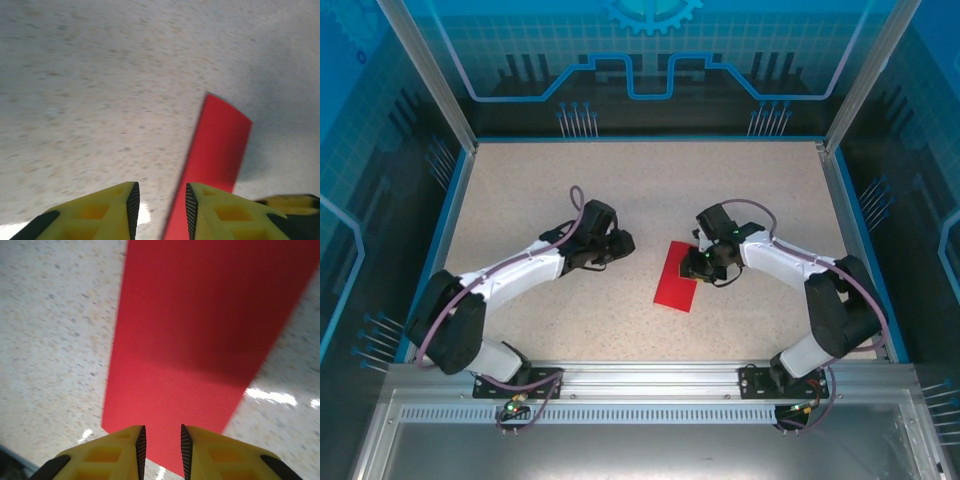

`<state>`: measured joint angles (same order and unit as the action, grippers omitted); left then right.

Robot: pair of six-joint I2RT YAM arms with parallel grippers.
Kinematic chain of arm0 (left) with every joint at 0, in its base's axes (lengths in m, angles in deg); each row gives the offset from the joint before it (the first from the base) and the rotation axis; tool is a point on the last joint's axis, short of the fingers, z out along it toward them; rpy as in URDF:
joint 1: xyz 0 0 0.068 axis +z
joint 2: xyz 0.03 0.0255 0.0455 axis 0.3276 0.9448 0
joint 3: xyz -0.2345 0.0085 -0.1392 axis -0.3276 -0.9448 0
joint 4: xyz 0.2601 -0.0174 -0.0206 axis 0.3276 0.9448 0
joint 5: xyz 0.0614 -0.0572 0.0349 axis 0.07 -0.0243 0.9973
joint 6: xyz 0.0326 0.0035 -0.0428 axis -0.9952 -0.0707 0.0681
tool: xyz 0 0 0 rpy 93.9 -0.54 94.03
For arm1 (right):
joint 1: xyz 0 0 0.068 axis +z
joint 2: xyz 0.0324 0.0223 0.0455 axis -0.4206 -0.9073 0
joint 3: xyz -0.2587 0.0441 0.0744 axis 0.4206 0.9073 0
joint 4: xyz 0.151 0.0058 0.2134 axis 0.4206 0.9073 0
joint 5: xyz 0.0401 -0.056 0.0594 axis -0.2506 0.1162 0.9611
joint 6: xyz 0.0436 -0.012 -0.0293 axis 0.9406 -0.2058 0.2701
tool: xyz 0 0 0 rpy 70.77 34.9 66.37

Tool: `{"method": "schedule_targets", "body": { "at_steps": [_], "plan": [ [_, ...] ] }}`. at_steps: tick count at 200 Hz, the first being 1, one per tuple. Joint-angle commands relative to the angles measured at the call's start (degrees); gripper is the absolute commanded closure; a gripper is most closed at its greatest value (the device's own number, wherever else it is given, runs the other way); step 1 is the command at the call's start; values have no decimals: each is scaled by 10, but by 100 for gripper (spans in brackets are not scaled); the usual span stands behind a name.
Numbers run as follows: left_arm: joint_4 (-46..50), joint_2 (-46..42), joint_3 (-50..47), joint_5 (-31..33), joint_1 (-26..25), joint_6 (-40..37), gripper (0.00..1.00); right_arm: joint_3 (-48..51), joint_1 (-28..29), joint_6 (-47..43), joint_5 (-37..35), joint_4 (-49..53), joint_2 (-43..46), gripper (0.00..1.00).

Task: Fold a paper plane with a square sheet of paper (pick it up from the middle)
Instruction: Third fold the triangle at the center of the table.

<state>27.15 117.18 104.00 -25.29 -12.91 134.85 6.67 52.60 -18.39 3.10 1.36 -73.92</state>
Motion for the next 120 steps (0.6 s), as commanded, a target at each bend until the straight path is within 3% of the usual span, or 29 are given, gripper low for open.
{"method": "schedule_targets", "body": {
  "at_steps": [1, 91, 120],
  "plan": [
    [-14, 13, 16, -64, 3, -10, 66, -49, -5, -31, 47, -35, -54, 75],
    [1, 26, 13, -51, 2, -3, 65, -165, 49, -158, 1, 50, -230, 75],
    [-7, 31, 12, -63, 2, -3, 66, -173, 53, -181, 12, 48, -225, 76]
  ]
}}
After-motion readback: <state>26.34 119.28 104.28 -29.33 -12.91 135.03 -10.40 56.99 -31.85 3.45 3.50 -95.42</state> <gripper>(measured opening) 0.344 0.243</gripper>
